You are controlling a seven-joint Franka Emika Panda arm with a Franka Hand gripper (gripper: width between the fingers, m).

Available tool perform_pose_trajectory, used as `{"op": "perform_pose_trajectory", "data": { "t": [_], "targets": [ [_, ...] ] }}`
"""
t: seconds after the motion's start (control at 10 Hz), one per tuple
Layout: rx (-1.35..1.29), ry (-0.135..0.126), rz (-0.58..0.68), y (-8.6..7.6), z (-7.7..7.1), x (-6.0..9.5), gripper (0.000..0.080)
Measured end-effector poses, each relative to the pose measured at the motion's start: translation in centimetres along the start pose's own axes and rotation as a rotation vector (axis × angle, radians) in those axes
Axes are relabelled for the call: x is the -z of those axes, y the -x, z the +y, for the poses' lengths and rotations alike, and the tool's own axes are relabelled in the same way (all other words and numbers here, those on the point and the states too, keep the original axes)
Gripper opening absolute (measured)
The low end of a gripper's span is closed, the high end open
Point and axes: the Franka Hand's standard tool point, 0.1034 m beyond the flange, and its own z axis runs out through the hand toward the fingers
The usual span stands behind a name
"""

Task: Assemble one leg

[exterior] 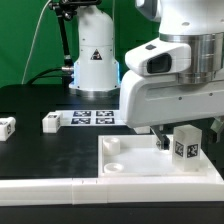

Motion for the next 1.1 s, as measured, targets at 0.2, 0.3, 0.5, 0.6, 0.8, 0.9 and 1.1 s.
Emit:
{"op": "perform_pose_trajectory", "data": {
  "t": [0.2, 0.3, 0.5, 0.6, 0.8, 0.9, 1.1],
  "targets": [
    [0.000, 0.000, 0.000, 0.00, 0.01, 0.00, 0.0372],
    [0.000, 0.000, 0.000, 0.00, 0.01, 0.00, 0.0289],
    [-0.002, 0.000, 0.000, 0.00, 0.01, 0.00, 0.0289],
    [-0.042, -0.001, 0.000, 0.00, 0.01, 0.00, 0.0289],
    [-0.223, -0.018, 0.004, 0.00, 0.24, -0.04, 0.0289],
    [-0.326, -0.023, 0.010, 0.00, 0.32, -0.04, 0.0289],
    [-0.637, -0.045, 0.015, 0.05, 0.52, -0.07, 0.0290]
  ]
}}
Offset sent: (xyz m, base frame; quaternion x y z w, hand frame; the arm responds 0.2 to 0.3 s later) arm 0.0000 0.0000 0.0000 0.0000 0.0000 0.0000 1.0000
